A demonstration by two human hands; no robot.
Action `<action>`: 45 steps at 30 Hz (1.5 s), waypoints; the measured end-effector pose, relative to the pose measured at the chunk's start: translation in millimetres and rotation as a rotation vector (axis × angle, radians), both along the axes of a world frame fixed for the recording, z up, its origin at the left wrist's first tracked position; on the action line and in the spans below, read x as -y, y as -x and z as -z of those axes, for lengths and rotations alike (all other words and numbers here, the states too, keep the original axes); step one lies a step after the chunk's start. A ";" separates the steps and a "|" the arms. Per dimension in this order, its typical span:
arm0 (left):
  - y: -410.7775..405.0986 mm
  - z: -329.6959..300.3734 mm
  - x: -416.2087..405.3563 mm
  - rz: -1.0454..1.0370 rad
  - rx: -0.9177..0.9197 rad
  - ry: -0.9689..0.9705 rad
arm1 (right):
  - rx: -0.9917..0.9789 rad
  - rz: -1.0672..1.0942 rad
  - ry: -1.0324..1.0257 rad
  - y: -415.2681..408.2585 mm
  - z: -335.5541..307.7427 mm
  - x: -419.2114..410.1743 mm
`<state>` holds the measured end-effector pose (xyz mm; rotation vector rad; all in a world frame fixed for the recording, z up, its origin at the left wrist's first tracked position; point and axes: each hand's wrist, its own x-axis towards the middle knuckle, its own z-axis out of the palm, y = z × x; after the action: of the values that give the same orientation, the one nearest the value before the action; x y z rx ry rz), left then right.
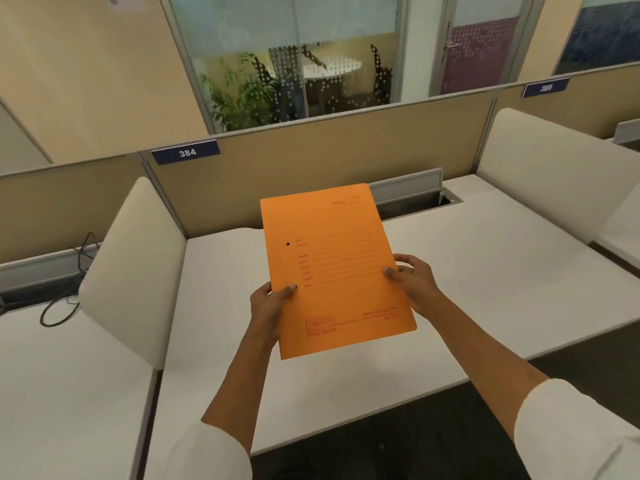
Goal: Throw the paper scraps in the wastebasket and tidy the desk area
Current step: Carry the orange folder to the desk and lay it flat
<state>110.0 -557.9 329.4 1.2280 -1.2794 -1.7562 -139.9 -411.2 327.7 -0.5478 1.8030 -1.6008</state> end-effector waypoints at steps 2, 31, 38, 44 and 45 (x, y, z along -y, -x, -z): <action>15.2 9.1 16.9 -0.030 0.012 -0.019 | 0.000 -0.013 -0.013 17.2 9.1 20.4; 176.4 123.3 211.6 -0.247 0.366 -0.029 | 0.025 -0.281 -0.312 194.4 136.1 242.1; 199.4 151.4 232.6 -0.112 0.540 0.054 | -0.133 -0.339 -0.378 213.7 162.4 272.8; 209.2 174.0 251.5 0.158 0.761 0.191 | -0.323 -0.462 -0.472 225.8 185.7 291.6; 211.1 177.2 254.8 0.221 0.803 0.184 | -0.383 -0.505 -0.498 228.0 189.3 294.9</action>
<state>-101.1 -812.7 152.2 1.8183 -2.0331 -1.2532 -367.9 -706.2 138.4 -1.0141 2.0260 -0.7067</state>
